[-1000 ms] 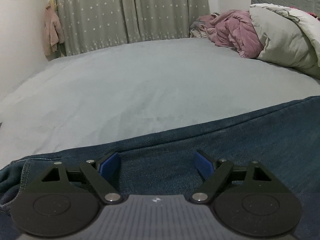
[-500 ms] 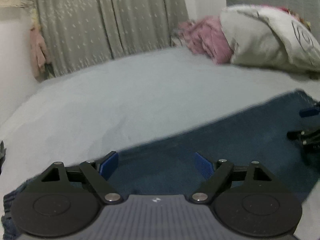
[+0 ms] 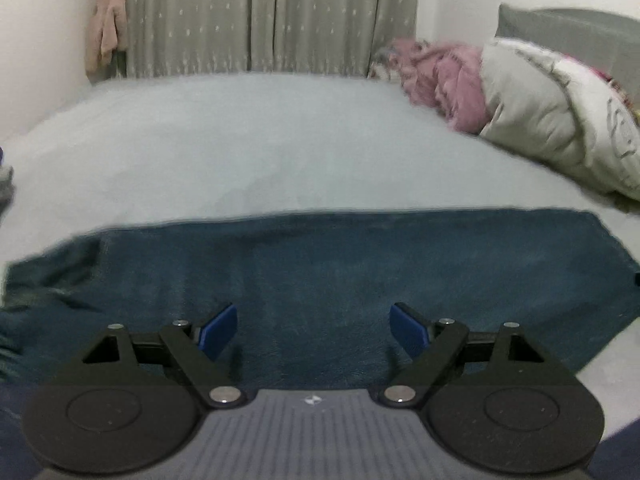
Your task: Fold clothes
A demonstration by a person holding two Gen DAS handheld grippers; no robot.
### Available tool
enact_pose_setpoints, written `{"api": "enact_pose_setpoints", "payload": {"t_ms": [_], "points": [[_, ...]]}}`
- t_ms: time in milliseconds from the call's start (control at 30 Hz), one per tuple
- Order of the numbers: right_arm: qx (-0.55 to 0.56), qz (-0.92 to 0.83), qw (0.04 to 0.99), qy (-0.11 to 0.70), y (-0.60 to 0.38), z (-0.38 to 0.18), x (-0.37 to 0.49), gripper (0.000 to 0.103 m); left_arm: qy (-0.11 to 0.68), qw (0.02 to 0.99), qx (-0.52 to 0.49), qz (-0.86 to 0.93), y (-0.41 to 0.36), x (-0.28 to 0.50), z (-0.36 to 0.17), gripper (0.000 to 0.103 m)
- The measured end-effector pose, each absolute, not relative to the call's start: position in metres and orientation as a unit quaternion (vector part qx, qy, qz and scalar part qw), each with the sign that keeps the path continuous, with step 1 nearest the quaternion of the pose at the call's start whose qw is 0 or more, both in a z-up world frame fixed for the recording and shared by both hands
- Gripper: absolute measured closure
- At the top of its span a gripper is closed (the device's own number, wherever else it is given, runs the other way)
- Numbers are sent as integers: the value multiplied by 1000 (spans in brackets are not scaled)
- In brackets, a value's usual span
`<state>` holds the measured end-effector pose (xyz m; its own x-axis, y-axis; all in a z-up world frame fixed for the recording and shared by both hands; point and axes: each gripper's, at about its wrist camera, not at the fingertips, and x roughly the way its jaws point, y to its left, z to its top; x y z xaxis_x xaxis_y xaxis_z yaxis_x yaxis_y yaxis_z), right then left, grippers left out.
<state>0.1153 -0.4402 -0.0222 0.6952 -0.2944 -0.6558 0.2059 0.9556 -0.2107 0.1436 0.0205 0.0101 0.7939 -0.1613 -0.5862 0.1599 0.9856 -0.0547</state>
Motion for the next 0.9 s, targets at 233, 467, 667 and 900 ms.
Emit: {"api": "enact_pose_setpoints", "payload": {"t_ms": [233,467,667,900], "points": [[-66,28,942,329,-316,2,103,30,333,934,-70,-109,51,99,27,20],[-78,112,928,348,-217,-26,111,30,368,915,-17,-166,19,74,-9,20],[-51,64,930,359,-234,-41,98,23,351,922,42,-160,5,58,-17,19],[-57,68,944,319,-232,-9,42,23,337,934,27,-113,42,36,4,19]]}}
